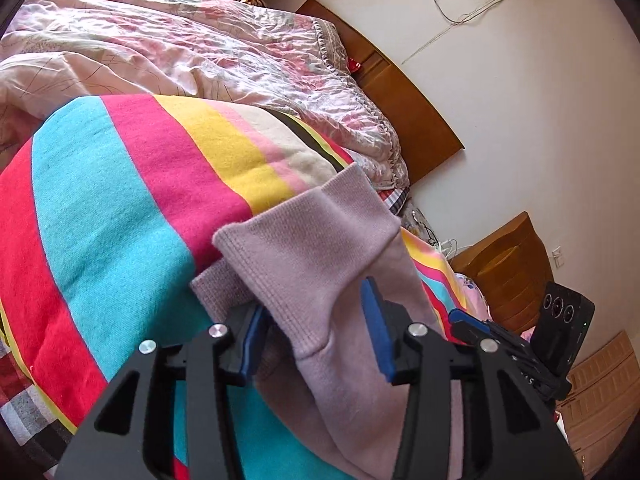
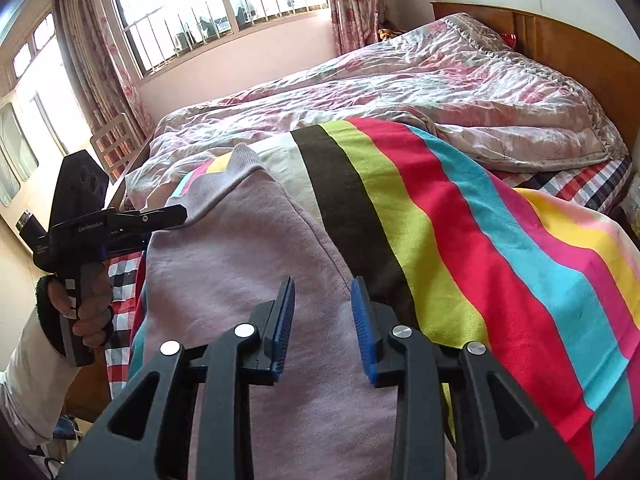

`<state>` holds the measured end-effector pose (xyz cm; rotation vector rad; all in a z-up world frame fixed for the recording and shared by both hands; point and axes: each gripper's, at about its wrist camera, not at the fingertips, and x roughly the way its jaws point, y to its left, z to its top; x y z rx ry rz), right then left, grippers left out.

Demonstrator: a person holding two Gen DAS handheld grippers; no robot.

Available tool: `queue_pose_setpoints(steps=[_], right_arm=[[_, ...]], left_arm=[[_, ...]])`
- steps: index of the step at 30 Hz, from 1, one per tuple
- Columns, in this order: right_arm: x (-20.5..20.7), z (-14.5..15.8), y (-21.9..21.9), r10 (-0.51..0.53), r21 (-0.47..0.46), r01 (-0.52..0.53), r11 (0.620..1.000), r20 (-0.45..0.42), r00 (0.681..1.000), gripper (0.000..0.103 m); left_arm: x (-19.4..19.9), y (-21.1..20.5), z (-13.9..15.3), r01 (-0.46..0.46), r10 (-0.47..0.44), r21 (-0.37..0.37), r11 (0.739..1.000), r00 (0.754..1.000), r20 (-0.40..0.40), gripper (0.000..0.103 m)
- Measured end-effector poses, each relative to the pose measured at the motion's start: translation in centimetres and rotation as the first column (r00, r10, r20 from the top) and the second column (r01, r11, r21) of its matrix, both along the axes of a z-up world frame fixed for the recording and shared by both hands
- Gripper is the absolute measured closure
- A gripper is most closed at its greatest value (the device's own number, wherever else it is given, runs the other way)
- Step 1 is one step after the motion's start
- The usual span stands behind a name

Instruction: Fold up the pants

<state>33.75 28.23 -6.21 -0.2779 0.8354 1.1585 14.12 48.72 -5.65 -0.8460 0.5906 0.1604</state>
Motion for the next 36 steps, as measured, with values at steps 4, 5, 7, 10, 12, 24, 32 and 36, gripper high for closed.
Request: queue_pose_setpoints(steps=[4, 5, 7, 10, 12, 24, 32, 36], right_arm=[[-0.9, -2.6, 1.8, 0.02, -0.096, -0.02, 0.995, -0.009, 1.0, 0.071], [-0.8, -2.5, 1.7, 0.01, -0.091, -0.012, 0.996, -0.027, 1.0, 0.071], [-0.7, -1.4, 0.9, -0.044, -0.109, 0.039, 0.993, -0.038, 0.998, 0.064], [-3.4, 1.4, -1.6, -0.037, -0.095, 0.039, 0.995, 0.03, 0.999, 0.049], [-6.1, 2.8, -3.9, 0.003, -0.07, 0.0, 0.998, 0.052, 0.999, 0.027], [-14.8, -3.8, -10.3, -0.009, -0.256, 0.03, 0.966, 0.082, 0.997, 0.026], [-16.7, -0.6, -13.4, -0.051, -0.157, 0.057, 0.986, 0.045, 0.998, 0.026], [-17.6, -3.8, -12.3, -0.028, -0.269, 0.032, 0.963, 0.02, 0.999, 0.021]], left_arm=[[0.4, -0.6, 0.1, -0.008, 0.01, 0.072, 0.997, 1.0, -0.016, 0.058], [0.4, -0.7, 0.3, -0.014, 0.016, 0.087, 0.996, 1.0, -0.025, 0.058], [-0.1, -1.6, 1.8, -0.087, 0.104, 0.183, 0.979, 0.991, -0.086, 0.056], [-1.9, -4.7, 5.8, -0.139, 0.173, 0.381, 0.914, 0.983, -0.056, 0.029], [-1.6, -8.1, 7.4, -0.039, 0.085, 0.48, 0.876, 0.994, -0.075, 0.021], [3.6, -12.8, -0.1, 0.284, -0.079, 0.54, 0.793, 0.926, -0.37, 0.002], [4.0, -13.2, -0.4, 0.29, -0.07, 0.556, 0.779, 0.921, -0.382, 0.001], [4.1, -13.4, -0.4, 0.283, -0.061, 0.566, 0.775, 0.923, -0.379, 0.001]])
